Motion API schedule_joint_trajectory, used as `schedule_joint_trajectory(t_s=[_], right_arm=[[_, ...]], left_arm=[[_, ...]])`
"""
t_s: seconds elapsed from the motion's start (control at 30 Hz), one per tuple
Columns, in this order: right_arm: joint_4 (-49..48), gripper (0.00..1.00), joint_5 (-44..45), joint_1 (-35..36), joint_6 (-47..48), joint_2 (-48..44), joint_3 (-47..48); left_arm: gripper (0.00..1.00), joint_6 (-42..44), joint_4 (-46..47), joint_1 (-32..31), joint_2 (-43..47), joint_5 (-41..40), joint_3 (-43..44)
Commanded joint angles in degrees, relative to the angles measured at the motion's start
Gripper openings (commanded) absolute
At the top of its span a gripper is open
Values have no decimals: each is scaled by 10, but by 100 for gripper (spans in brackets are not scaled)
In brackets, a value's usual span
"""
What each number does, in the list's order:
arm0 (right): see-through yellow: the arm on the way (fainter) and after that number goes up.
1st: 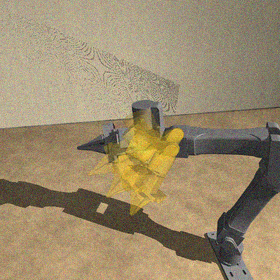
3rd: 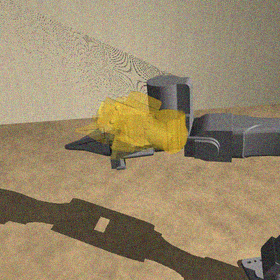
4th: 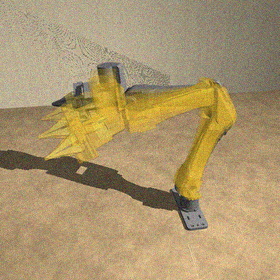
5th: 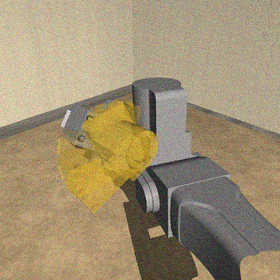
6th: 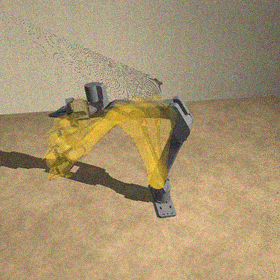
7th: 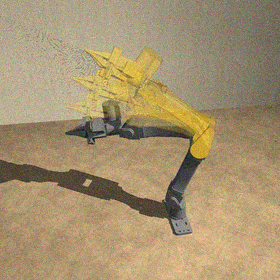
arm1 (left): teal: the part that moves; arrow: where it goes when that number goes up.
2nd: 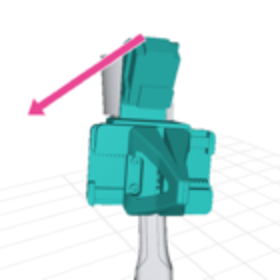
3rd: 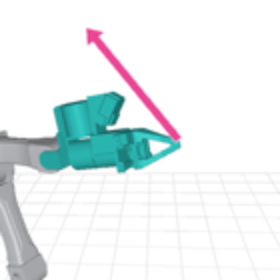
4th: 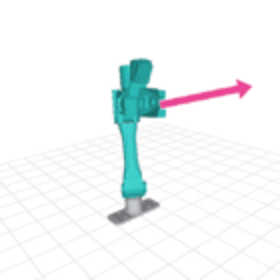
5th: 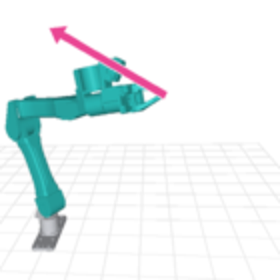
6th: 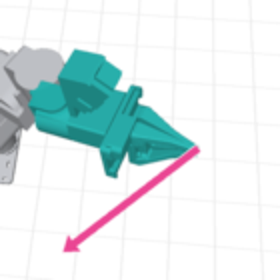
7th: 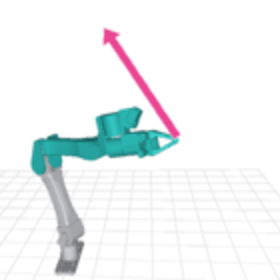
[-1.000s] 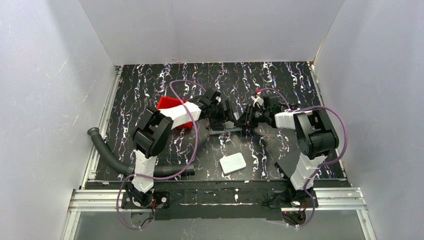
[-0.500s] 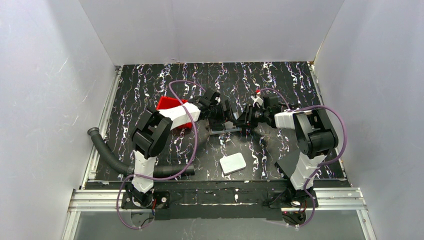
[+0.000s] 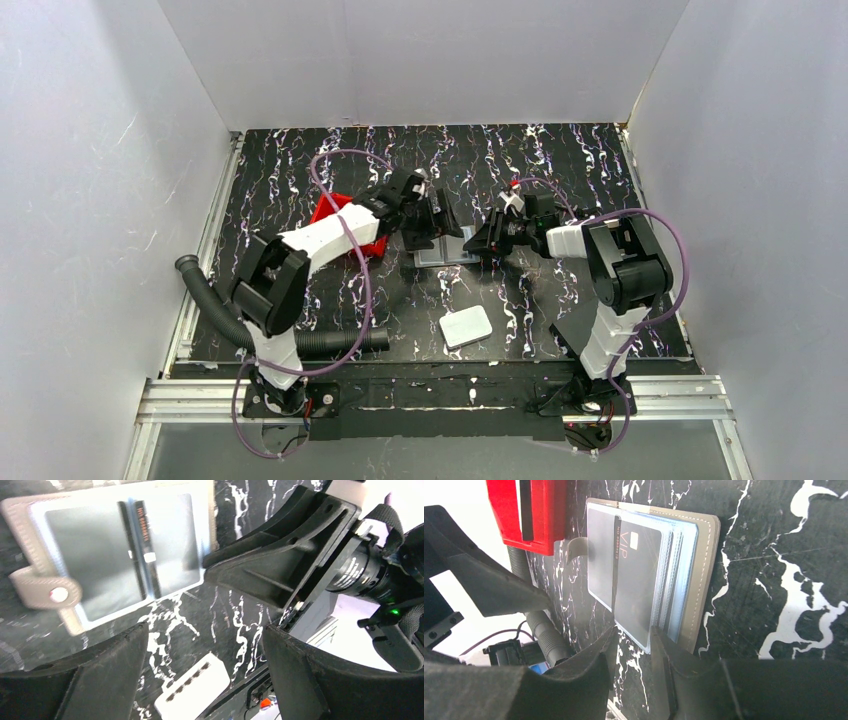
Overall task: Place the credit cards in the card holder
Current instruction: Turn over the card slot in the card holder.
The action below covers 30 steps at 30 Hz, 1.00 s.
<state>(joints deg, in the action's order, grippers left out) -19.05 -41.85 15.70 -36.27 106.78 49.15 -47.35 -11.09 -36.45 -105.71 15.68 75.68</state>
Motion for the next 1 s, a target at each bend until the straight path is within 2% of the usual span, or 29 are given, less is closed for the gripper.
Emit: schedule_joint_trajectory(t_s=[0.0,0.17,0.27,0.37,0.6,0.97], right_arm=[[-25,39,-9,8,-7,9,-3],[-22,39,-9,12,-6,9,2],[-21,39,-5,16,-7,10,4],[-19,39,-4,19,-8,12,10],[-7,39,-1,31,-13,0,25],[-24,39,4,44,-37,-4,37]], left_arm=[[77,22,-45,27,52,-25,-41],[52,60,-79,38,66,-76,-75],[43,71,-83,38,49,-78,-74],[38,68,-83,36,21,-73,-68],[34,70,-83,21,-15,-78,-57],[31,70,-73,18,-18,-76,-64]])
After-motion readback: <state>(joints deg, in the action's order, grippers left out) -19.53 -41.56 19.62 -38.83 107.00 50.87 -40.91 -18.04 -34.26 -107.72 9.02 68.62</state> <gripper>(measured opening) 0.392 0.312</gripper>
